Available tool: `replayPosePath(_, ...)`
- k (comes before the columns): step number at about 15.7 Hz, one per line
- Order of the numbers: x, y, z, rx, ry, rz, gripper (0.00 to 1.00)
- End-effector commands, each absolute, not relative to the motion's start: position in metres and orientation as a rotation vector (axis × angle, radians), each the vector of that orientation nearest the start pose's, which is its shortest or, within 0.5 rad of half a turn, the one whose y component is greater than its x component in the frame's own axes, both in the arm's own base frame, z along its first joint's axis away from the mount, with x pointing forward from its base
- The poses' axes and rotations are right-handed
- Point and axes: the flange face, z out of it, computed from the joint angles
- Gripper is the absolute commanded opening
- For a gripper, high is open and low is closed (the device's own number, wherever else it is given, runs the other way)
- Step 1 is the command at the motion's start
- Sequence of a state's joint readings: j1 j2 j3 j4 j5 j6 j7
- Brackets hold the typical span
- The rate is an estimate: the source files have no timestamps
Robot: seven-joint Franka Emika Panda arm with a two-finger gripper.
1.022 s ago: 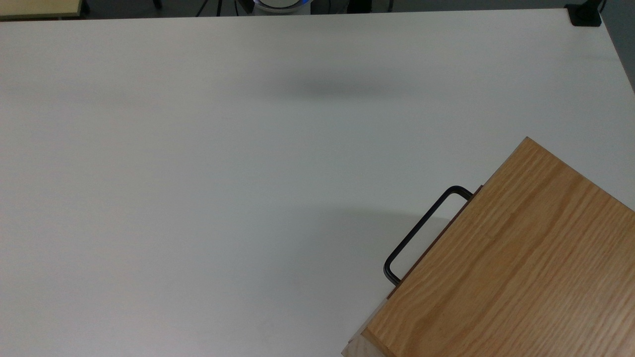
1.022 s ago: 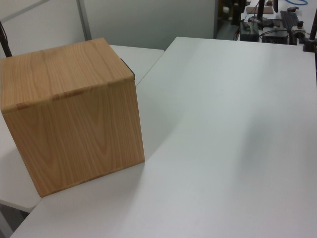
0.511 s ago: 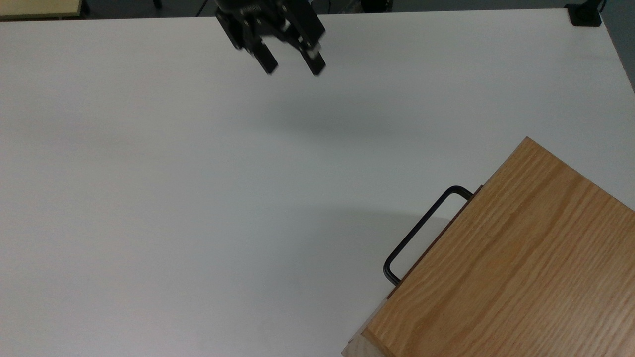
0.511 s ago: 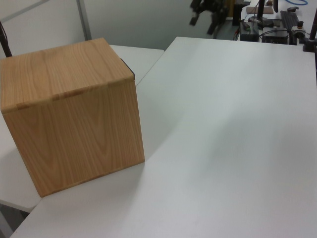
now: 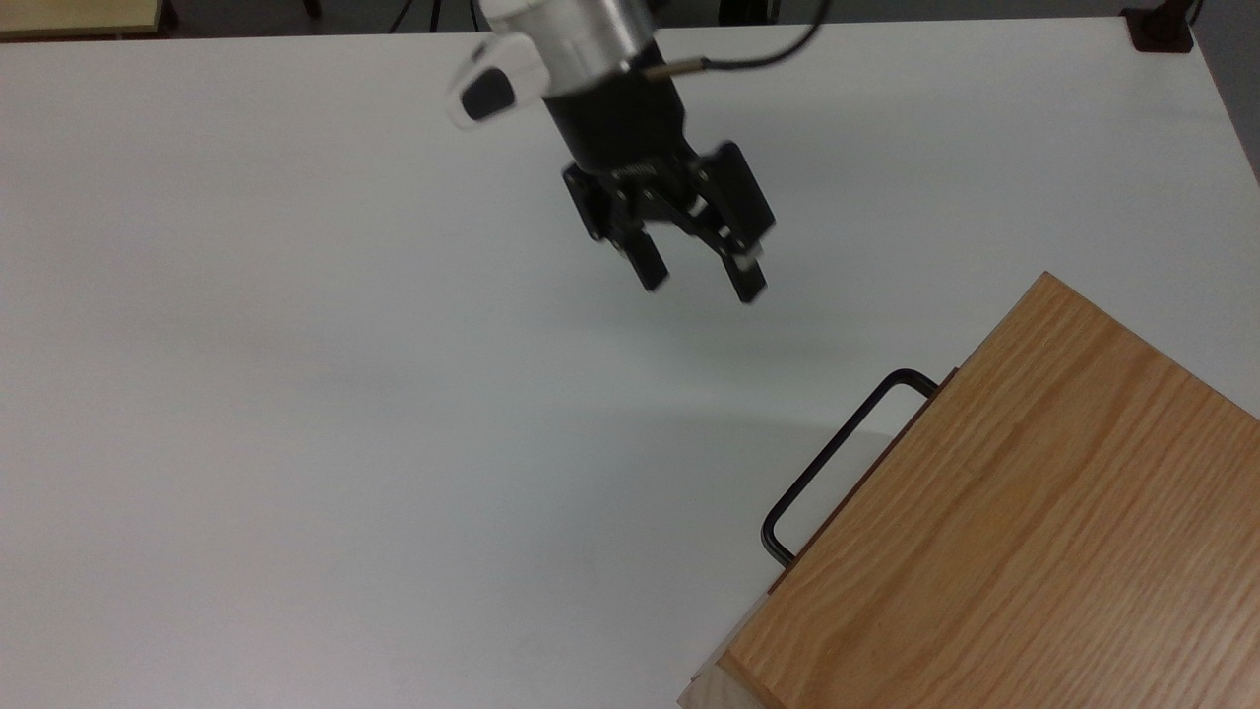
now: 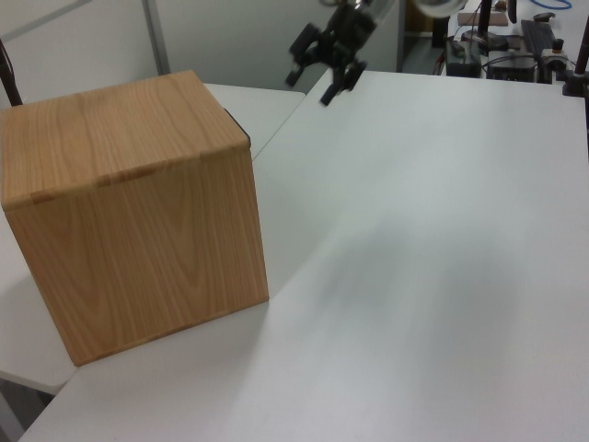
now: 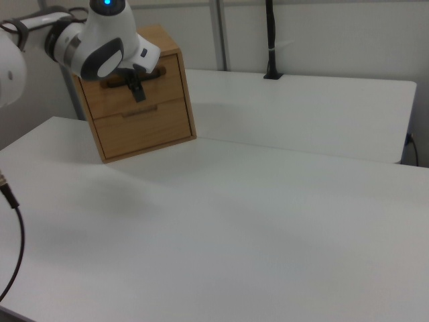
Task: Open the drawer by sliding it
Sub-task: 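Move the gripper down toward the black drawer handle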
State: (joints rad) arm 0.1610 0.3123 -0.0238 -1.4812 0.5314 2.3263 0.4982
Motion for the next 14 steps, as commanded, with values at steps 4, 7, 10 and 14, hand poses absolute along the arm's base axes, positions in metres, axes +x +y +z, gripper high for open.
replayPosePath(4, 0.736, 0.168, 0.527, -2.26, 0.822, -0.572, 0.83)
replayPosePath(7, 0.738, 0.177, 0.527, -2.19, 0.869, -0.632, 0.79)
replayPosePath(10, 0.739, 0.191, 0.522, -2.158, 0.866, -0.685, 0.78)
replayPosePath(14, 0.743, 0.193, 0.511, -2.147, 0.867, -0.724, 0.65)
